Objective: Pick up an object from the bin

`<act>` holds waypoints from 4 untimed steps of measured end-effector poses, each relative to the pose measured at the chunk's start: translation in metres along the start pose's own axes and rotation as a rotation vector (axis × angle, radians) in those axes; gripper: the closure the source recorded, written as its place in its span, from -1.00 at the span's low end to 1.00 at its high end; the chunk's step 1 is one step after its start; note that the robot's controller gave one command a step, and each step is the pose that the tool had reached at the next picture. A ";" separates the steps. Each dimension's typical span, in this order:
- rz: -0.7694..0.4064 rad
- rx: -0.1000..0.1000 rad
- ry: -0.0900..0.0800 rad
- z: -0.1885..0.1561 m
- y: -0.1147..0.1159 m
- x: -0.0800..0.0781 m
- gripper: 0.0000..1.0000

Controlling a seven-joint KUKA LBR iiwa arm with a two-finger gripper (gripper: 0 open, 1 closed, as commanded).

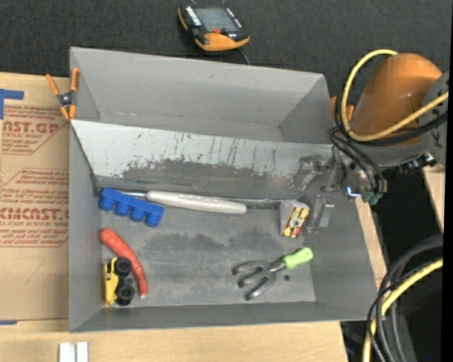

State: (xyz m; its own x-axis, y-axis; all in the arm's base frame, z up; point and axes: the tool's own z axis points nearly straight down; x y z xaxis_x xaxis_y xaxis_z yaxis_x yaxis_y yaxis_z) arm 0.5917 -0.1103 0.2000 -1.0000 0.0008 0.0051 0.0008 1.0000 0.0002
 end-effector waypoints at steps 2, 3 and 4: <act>-0.256 0.001 -0.008 0.094 0.027 0.044 -1.00; -0.521 0.005 -0.013 0.056 0.019 0.069 -1.00; -0.218 -0.004 -0.001 0.102 0.046 0.069 -1.00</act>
Offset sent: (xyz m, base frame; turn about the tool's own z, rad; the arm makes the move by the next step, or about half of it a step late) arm -0.0623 0.0352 -0.1300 -0.3462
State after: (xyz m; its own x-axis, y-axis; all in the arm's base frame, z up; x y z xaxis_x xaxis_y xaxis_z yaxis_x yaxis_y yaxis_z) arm 0.5225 -0.0638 0.0981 -0.9765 -0.2153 0.0038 -0.2153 0.9765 0.0048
